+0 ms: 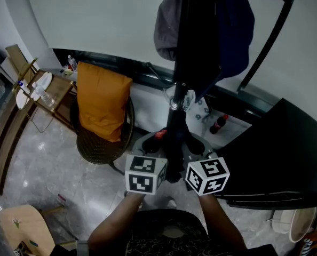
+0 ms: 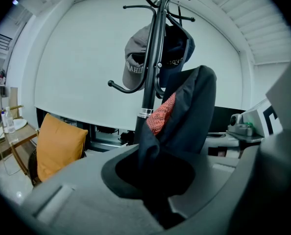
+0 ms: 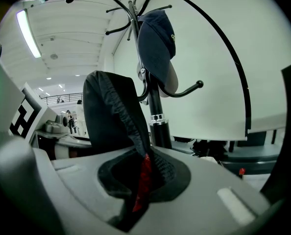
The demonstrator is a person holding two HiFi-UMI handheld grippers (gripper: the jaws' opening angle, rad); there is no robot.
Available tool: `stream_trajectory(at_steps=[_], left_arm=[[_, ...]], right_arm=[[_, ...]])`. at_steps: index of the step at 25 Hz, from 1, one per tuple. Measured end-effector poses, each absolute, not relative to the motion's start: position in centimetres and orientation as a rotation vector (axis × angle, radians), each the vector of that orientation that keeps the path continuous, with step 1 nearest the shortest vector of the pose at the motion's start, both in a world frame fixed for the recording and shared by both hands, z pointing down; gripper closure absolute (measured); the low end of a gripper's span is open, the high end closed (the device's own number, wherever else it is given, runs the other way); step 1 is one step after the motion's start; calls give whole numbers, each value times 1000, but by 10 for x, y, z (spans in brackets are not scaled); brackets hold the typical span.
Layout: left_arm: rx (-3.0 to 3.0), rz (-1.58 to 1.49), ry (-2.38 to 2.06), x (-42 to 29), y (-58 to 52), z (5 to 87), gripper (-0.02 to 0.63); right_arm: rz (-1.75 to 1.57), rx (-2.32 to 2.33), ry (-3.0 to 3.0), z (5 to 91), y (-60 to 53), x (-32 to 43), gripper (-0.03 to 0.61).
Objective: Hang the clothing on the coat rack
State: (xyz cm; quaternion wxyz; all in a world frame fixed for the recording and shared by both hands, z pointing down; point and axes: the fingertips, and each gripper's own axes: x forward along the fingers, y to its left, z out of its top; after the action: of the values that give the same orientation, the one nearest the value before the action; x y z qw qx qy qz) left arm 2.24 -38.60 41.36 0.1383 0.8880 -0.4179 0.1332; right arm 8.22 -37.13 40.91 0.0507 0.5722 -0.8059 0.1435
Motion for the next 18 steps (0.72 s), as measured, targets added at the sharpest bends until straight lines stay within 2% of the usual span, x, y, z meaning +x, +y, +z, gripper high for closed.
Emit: stream_trajectory(at_steps=[18], left_arm=[[2509, 400, -1289, 21, -362, 423, 581]], right_arm=[[441, 1624, -2508, 415, -352, 76, 549]])
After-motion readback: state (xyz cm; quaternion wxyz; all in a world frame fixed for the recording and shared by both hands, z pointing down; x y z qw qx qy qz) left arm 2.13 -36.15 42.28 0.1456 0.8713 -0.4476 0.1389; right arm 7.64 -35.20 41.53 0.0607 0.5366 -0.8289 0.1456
